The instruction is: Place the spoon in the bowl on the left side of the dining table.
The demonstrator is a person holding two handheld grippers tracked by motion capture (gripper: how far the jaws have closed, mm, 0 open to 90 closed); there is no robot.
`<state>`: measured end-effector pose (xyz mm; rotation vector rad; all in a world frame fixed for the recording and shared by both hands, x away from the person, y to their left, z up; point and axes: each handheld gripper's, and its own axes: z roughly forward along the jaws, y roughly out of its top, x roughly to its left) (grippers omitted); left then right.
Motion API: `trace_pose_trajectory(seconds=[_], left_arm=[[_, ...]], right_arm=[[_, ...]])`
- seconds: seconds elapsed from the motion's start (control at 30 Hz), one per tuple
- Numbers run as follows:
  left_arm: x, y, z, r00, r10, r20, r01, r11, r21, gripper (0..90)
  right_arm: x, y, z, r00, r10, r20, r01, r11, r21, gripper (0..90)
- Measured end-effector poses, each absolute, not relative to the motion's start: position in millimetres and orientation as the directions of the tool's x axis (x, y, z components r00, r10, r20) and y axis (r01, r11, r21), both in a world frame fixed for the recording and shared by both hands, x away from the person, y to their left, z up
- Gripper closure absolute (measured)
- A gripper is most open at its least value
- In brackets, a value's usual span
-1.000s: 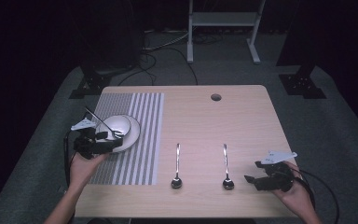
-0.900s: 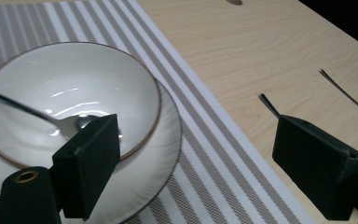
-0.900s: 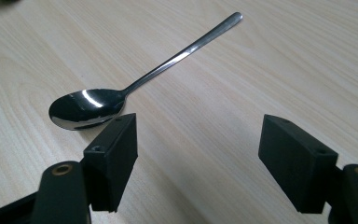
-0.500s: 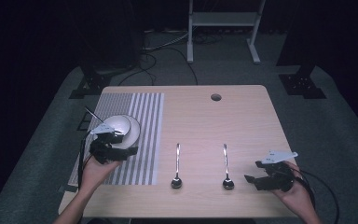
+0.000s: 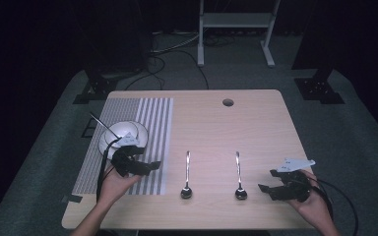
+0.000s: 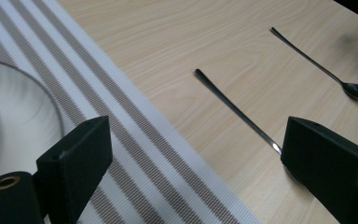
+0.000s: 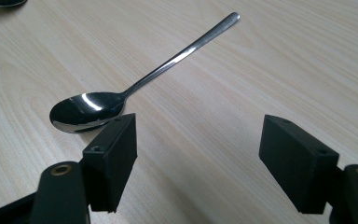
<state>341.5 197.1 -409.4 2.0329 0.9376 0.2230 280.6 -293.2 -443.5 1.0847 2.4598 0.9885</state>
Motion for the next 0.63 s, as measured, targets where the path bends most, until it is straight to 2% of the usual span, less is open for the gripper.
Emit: trace_pose_trajectory(seconds=[0.2, 0.43, 0.63], left_arm=[[340.9, 177.0, -410.0, 0.727, 0.663, -0.179, 0.522, -0.365, 0.771, 7.9], [332.9, 150.2, -421.9, 0.746, 0.615, -0.254, 0.538, -0.333, 0.774, 8.2], [326.3, 137.8, -428.4, 0.765, 0.603, -0.225, 0.512, -0.359, 0.781, 8.2]], right_arm=[[280.7, -293.2, -443.6, -0.681, 0.732, 0.021, 0.542, 0.484, 0.687, 26.5], [279.9, -291.0, -443.3, -0.683, 0.73, 0.025, 0.539, 0.481, 0.691, 26.5], [277.9, -289.7, -445.9, -0.687, 0.727, 0.022, 0.531, 0.481, 0.697, 26.5]])
